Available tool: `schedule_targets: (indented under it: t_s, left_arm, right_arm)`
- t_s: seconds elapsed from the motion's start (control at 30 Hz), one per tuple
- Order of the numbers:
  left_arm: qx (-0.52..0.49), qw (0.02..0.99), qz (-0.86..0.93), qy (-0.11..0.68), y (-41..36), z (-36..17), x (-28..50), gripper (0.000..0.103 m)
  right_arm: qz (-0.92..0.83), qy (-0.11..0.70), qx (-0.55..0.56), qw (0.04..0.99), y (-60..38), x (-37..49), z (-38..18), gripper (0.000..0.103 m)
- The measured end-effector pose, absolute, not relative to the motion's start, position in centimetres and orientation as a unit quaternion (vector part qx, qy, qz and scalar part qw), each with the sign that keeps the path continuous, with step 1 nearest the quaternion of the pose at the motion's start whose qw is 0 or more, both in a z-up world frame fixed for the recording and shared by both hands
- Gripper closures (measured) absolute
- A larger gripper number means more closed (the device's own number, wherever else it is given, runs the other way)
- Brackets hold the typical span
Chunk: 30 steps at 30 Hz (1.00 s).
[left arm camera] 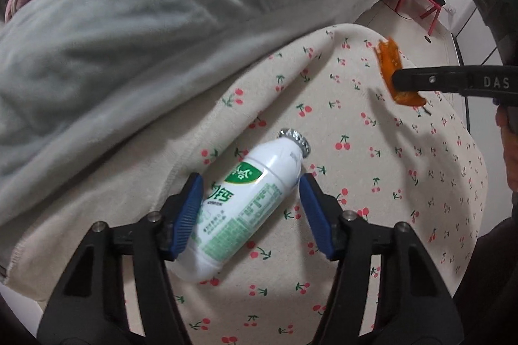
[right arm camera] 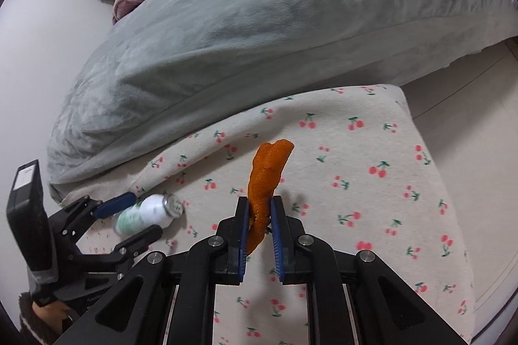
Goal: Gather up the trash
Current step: 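Grasp the orange peel with the right tool while the left tool grasps the small white bottle, then carry both items to the bin while the left tool drops the small bottle in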
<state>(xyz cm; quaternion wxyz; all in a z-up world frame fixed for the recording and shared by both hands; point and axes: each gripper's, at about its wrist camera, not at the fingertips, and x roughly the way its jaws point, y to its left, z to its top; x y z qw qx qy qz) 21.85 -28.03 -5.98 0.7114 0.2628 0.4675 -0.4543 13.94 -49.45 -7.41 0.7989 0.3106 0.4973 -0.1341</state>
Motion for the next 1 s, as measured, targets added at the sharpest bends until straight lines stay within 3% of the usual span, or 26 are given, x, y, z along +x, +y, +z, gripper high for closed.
schedule_targets:
  t_s: [0.13,0.2,0.5,1.0]
  left_arm:
    - [0.254,0.711,-0.439,0.488,-27.2,-7.1,21.6,0.045]
    - [0.242,0.719,-0.433,0.487,-26.4,-6.9,21.1,0.056]
    - [0.104,0.748,-0.379,0.535,-22.0,-6.0,21.4,0.065]
    - [0.049,0.799,-0.294,0.522,-10.8,-1.4,19.1,0.065]
  right_arm:
    - [-0.137,0.501,0.308,0.797,-50.9,12.0,-7.5,0.089]
    - [-0.136,0.503,0.309,0.795,-51.1,11.6,-7.5,0.089]
    - [-0.120,0.502,0.304,0.801,-50.5,11.1,-6.4,0.089]
    - [-0.036,0.487,0.288,0.824,-42.7,11.6,-2.3,0.089]
